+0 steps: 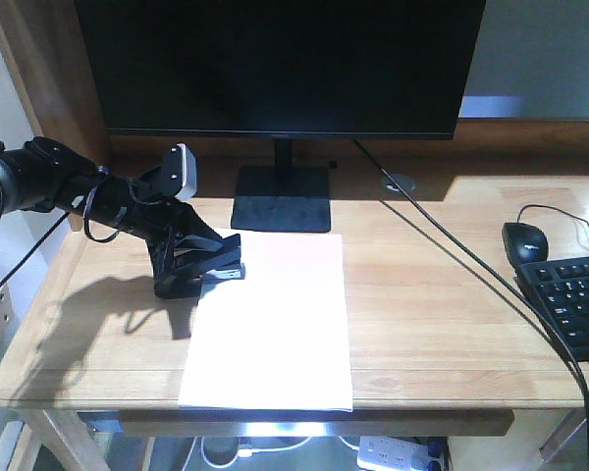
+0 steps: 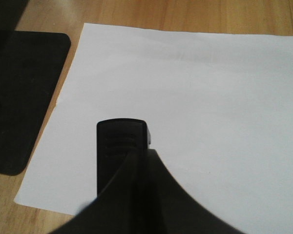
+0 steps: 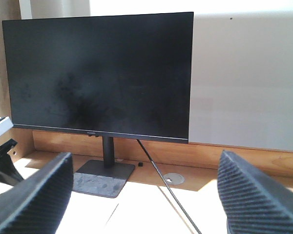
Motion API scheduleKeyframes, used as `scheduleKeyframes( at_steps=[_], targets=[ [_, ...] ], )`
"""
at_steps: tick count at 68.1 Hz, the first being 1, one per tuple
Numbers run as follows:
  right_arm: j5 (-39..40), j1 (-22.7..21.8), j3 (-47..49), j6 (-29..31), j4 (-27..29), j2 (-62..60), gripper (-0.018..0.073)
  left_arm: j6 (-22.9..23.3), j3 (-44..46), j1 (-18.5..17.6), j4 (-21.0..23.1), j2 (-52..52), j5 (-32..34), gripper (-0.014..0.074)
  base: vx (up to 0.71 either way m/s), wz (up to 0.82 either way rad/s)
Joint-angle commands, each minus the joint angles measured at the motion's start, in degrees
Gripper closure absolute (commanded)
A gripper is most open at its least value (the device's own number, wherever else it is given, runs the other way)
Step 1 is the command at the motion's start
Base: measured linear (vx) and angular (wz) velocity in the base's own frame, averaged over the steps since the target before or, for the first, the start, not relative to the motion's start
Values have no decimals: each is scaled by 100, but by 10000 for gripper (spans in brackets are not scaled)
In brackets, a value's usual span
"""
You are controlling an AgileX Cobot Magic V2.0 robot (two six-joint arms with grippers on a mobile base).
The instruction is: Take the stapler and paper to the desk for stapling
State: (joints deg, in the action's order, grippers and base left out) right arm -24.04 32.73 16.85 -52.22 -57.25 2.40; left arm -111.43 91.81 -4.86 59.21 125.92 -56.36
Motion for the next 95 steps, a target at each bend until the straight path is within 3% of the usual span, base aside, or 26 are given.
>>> scheduleKeyframes(
  at_steps=[1, 36, 95],
  targets=[
    [218, -21, 129, 6, -197, 81, -18, 91, 147, -25, 489, -335, 2, 603, 0, 0],
    [212, -21, 129, 6, -197, 81, -18, 250, 147, -377, 437, -335, 844, 603, 0, 0],
    [220, -21, 129, 6, -197, 81, -18, 754, 147, -377, -36, 156, 667, 603, 0, 0]
  ],
)
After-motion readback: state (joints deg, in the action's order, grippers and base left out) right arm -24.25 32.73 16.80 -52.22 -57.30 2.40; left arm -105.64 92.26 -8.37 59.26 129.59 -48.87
